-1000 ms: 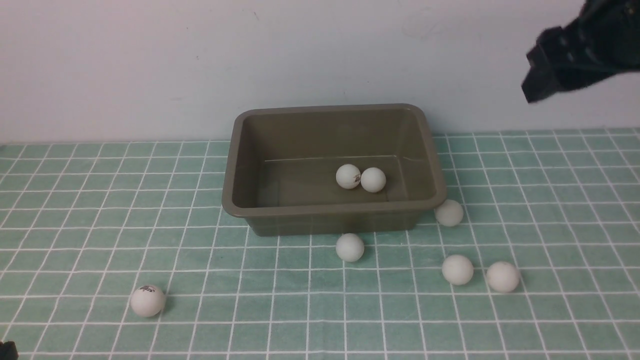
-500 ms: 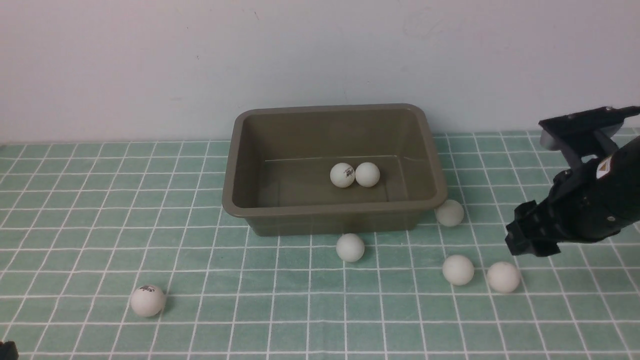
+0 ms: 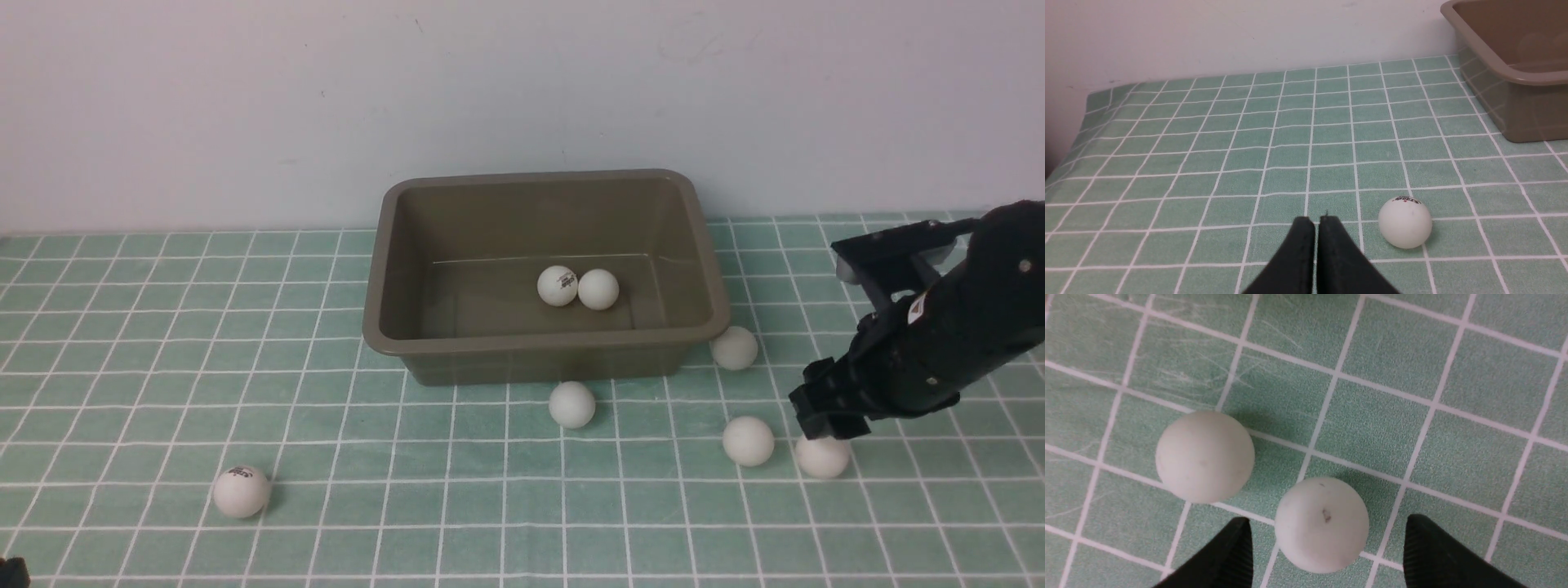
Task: Put the table tennis balls in the box on the green coffee tablecloth.
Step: 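Reach for and grasp a ping pong ball on the table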
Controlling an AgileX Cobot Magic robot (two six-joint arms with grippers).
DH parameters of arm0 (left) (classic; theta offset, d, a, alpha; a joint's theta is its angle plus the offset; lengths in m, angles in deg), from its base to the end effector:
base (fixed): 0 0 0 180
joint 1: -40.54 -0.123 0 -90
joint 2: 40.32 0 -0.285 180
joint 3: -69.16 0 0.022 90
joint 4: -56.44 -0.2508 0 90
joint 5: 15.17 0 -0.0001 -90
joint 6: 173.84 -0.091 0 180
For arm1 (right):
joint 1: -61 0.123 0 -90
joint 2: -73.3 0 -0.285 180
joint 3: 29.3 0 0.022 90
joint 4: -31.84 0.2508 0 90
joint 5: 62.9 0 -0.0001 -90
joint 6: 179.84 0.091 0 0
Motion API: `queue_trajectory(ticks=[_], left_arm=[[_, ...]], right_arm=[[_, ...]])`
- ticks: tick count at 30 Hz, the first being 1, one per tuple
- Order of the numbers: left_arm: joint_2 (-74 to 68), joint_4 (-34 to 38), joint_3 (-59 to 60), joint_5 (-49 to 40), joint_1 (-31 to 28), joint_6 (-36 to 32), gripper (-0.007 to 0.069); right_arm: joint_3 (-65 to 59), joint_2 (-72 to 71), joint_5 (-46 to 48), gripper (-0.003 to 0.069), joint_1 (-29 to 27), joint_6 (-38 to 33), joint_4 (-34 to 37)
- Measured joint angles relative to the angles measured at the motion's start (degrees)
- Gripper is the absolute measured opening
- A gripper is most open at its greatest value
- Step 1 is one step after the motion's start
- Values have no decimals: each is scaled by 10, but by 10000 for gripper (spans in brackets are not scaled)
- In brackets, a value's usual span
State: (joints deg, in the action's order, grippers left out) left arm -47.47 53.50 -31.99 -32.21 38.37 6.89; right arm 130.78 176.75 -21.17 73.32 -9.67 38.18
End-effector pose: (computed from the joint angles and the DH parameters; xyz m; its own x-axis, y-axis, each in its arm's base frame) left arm 0.0544 0.0034 0.1773 -0.2269 0.0277 -0.9735 -0.0443 0.9983 0.0388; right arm 0.3028 0.0730 0.1929 -0.9191 -0.2913 -0.2653 -0.3143 0.9481 0.0476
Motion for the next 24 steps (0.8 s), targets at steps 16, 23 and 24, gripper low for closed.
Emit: queue_trajectory(ticks=[16, 23, 24], left_arm=[[0, 0, 0, 0, 0, 0, -4], [0, 0, 0, 0, 0, 0, -4], [0, 0, 0, 0, 0, 0, -4]], right_arm=[[0, 69, -29, 435, 0, 0, -4], [58, 79, 50, 363, 0, -3, -4], [79, 79, 76, 363, 0, -3, -4]])
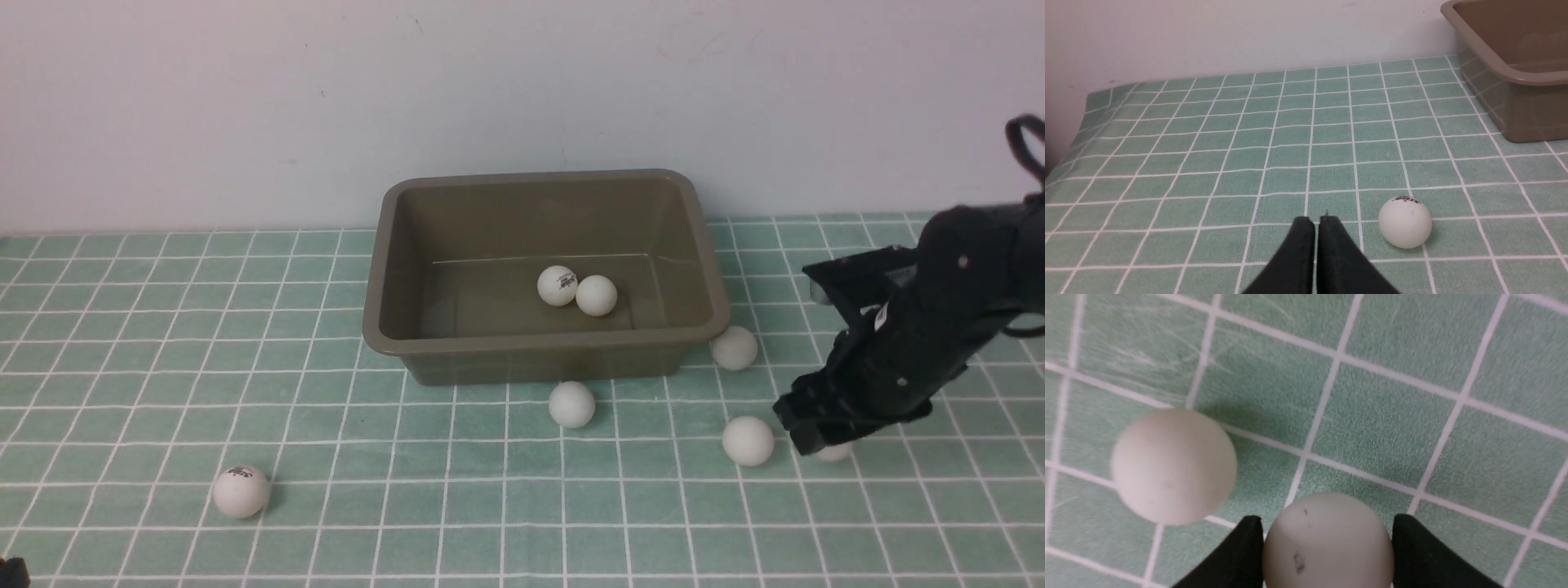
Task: Put the table tennis balls in the box on the green coffee tablecloth.
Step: 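Reach for and grasp a ping pong ball on the table, then release the ping pong ball into the bin and lift the gripper away, then reach for and grasp a ping pong ball on the table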
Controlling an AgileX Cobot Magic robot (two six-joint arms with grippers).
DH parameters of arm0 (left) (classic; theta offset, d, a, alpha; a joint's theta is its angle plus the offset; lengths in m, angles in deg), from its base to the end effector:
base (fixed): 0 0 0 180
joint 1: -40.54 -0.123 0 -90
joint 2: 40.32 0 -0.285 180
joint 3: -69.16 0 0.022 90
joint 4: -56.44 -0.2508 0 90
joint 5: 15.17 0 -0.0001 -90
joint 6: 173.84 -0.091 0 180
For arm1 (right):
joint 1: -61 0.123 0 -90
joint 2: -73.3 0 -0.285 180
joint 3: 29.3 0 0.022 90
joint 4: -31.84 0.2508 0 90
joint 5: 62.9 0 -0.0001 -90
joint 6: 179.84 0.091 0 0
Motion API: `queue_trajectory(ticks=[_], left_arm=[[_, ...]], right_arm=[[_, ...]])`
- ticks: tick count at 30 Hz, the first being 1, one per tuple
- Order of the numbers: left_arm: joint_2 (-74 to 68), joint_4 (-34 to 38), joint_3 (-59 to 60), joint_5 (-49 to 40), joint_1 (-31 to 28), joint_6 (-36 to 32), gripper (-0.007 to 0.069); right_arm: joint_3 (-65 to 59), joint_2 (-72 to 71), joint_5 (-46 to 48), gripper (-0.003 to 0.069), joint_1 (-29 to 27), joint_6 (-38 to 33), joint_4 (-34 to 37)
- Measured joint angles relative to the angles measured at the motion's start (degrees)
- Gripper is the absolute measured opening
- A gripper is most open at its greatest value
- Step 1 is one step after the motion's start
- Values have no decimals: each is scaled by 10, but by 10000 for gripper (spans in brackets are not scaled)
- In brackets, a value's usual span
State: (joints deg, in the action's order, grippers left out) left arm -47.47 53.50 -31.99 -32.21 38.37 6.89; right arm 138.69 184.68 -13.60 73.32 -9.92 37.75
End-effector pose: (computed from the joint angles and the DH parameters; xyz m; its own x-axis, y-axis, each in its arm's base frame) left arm 0.0544 0.0034 0.1773 -0.2269 0.0277 -0.9735 -0.0443 0.9983 0.0388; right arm 0.3278 0.0789 0.1788 -0.9389 -0.3156 -0.1375 -0.3262 0.9432 0.0629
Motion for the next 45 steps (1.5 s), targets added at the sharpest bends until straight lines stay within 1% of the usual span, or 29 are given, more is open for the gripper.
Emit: queue_trajectory(ticks=[2, 4, 5, 7, 10, 12, 16, 19, 24, 27, 31, 34, 37, 38, 40, 41, 45], left_arm=[[0, 0, 0, 0, 0, 0, -4], [0, 0, 0, 0, 0, 0, -4], [0, 0, 0, 0, 0, 0, -4], [0, 0, 0, 0, 0, 0, -4], [0, 0, 0, 0, 0, 0, -4], [0, 0, 0, 0, 0, 0, -4], [0, 0, 0, 0, 0, 0, -4], [0, 0, 0, 0, 0, 0, -4], [0, 0, 0, 0, 0, 0, -4], [0, 0, 0, 0, 0, 0, -4], [0, 0, 0, 0, 0, 0, -4], [0, 0, 0, 0, 0, 0, -4], [0, 0, 0, 0, 0, 0, -4], [0, 0, 0, 0, 0, 0, -4], [0, 0, 0, 0, 0, 0, -4], [0, 0, 0, 0, 0, 0, -4], [0, 0, 0, 0, 0, 0, -4]], right_arm=[[51, 0, 60, 363, 0, 0, 1], [124, 0, 109, 363, 1, 0, 16], [130, 0, 115, 363, 1, 0, 18], [192, 0, 131, 363, 7, -6, 36], [264, 2, 117, 363, 25, -26, 68], [308, 15, 84, 363, 46, -41, 83], [345, 51, 63, 363, 65, -47, 90], [370, 101, 68, 363, 78, -50, 96], [382, 164, 89, 363, 80, -76, 111], [383, 178, 90, 369, 80, -82, 111], [384, 195, 89, 436, 80, -88, 112], [398, 196, 93, 463, 80, -88, 112], [443, 196, 128, 472, 80, -88, 112], [469, 195, 160, 473, 80, -88, 109], [539, 194, 207, 473, 80, -88, 88], [557, 190, 211, 474, 79, -86, 77], [565, 135, 219, 474, 64, -35, 31]])
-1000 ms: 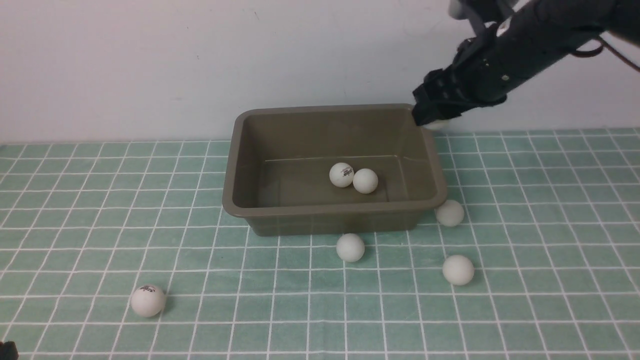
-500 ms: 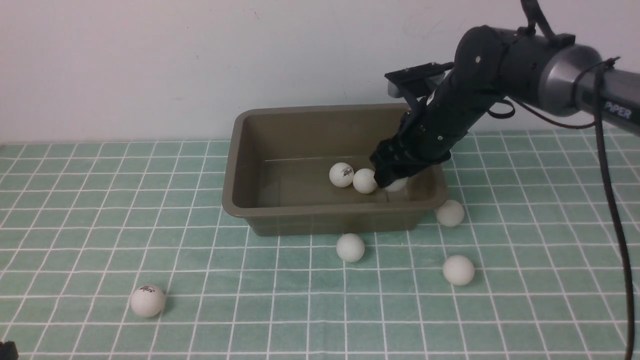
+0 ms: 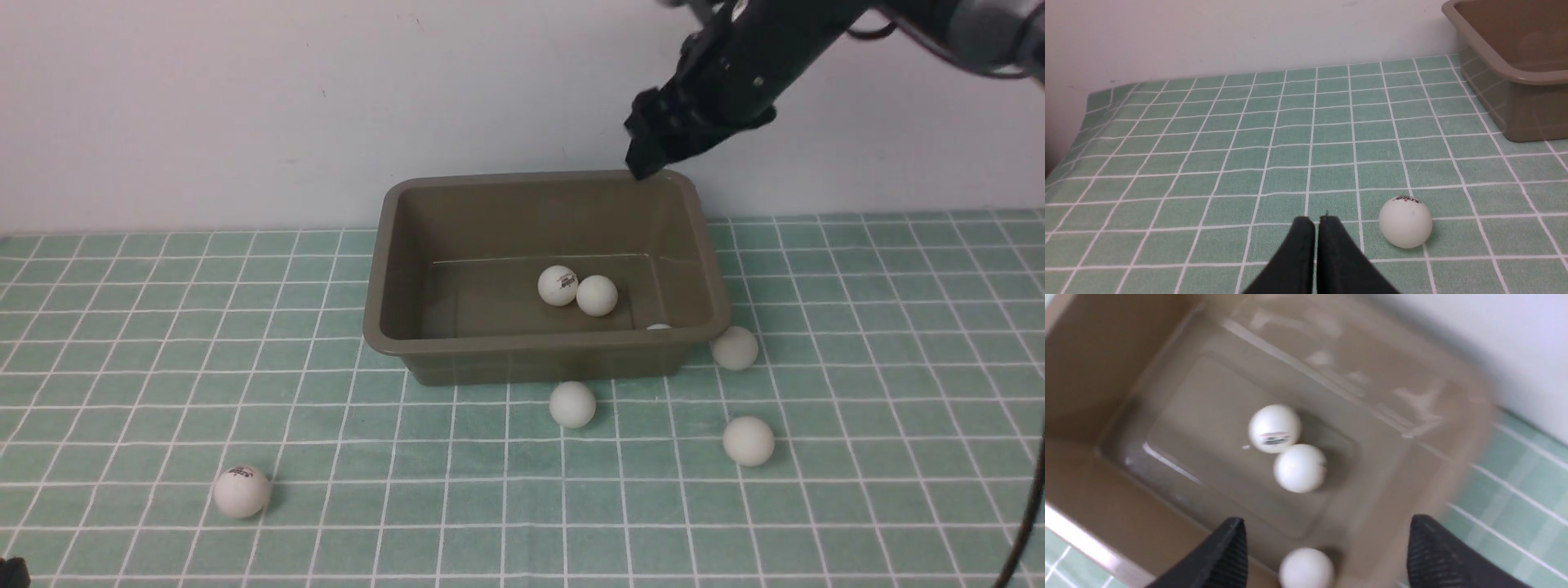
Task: Put the table tennis balls in the box on the green coffee tablecloth.
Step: 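Reach for and grasp a ping pong ball on the table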
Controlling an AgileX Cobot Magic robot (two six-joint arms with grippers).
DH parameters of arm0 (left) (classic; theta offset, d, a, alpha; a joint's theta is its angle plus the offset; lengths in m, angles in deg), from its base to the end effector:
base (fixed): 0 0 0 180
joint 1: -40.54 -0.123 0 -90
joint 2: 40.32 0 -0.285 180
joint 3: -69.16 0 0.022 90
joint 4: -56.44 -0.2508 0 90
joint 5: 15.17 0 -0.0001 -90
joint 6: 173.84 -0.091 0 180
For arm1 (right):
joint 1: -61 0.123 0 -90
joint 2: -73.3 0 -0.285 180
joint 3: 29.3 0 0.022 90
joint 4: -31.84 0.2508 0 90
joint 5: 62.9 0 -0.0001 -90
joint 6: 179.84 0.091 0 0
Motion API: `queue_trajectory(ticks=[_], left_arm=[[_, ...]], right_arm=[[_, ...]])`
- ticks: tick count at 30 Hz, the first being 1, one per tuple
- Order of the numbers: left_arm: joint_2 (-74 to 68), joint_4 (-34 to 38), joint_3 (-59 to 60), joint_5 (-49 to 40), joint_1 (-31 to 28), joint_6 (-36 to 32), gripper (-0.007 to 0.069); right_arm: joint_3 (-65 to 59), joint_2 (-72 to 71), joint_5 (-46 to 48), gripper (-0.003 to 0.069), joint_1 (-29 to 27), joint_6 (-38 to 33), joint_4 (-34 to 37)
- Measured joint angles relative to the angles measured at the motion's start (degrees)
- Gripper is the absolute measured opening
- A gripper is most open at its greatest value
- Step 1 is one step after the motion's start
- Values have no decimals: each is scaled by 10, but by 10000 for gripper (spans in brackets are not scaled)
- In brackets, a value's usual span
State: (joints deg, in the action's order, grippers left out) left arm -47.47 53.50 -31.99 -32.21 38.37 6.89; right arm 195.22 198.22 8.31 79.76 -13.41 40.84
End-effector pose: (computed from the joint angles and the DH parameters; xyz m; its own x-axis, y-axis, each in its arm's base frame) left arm 0.0544 0.0034 0.1773 -0.2269 0.0277 -0.9735 -0.0443 0.9983 0.0388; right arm 0.4215 0.1574 0.3411 -0.7458 -0.4463 -0.4946 -0.5322 0.8457 0.0393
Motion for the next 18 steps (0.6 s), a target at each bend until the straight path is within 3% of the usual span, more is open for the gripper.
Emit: queue_trajectory(ticks=[3, 11, 18], left_arm=[[0, 0, 0, 0, 0, 0, -4], [0, 0, 0, 0, 0, 0, -4], [0, 0, 0, 0, 0, 0, -4]], right_arm=[[-51, -75, 3, 474, -25, 21, -36], [-236, -272, 7, 474, -68, 36, -46], [-407, -344, 8, 472, -69, 19, 27]])
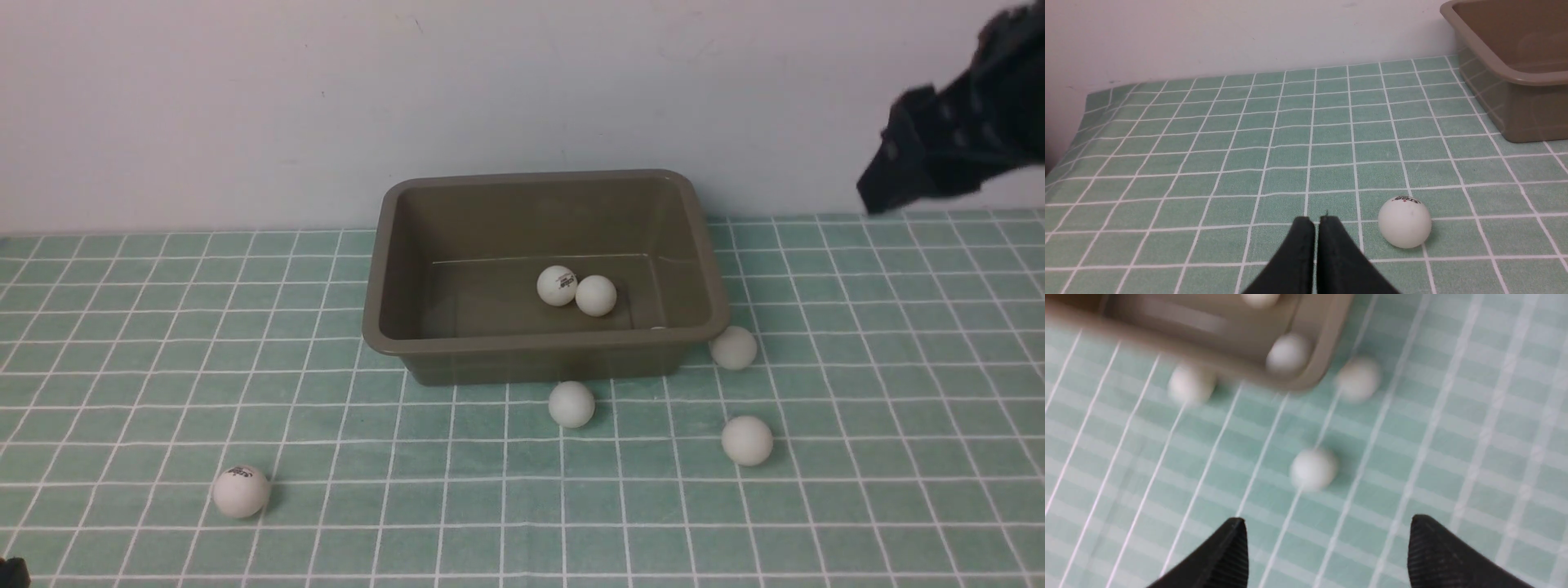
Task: Put the table tennis balls in the box on the green coffee tablecloth.
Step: 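Reach for and grasp a ping pong ball on the table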
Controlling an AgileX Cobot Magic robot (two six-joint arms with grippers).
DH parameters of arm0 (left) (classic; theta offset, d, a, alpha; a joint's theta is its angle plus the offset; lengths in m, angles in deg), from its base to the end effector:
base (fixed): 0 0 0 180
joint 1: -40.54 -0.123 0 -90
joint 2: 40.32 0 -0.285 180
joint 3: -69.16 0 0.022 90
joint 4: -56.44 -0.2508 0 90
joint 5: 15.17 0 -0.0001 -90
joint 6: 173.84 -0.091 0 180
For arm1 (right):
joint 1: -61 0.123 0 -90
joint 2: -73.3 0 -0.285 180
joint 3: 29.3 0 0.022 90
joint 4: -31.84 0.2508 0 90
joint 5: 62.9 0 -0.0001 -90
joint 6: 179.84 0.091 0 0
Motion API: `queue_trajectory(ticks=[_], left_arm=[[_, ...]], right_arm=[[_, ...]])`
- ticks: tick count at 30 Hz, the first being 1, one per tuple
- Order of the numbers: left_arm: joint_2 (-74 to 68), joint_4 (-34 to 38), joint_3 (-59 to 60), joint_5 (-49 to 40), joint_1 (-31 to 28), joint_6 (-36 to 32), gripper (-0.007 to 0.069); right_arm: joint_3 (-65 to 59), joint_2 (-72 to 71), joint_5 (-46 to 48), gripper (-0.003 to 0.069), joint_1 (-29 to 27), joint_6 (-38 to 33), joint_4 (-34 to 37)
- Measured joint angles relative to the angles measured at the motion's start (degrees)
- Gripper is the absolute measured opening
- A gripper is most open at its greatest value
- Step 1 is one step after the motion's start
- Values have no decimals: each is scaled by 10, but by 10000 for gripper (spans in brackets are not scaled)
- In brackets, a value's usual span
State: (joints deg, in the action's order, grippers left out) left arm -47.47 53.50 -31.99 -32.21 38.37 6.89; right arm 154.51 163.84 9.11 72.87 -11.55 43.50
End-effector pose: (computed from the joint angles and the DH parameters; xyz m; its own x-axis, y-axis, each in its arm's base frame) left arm 0.0544 0.0034 0.1773 -0.2269 0.0277 -0.9735 -0.0443 0.9983 0.0388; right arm 0.2749 0.0757 0.3612 -0.8628 -0.3220 -0.3898 -0.3961 0.9096 0.1253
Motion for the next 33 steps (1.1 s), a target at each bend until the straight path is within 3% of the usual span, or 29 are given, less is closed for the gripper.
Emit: queue_trajectory(ticks=[5, 13, 23, 33], left_arm=[[0, 0, 0, 0, 0, 0, -4], [0, 0, 0, 0, 0, 0, -4], [0, 0, 0, 0, 0, 0, -4], [0, 0, 0, 0, 0, 0, -4]], right_arm=[[-135, 3, -70, 472, 3, -65, 81], [-197, 75, -214, 470, 31, -87, 90], [-195, 172, -276, 400, 76, -6, -16], [-172, 216, -303, 398, 79, 2, -28]])
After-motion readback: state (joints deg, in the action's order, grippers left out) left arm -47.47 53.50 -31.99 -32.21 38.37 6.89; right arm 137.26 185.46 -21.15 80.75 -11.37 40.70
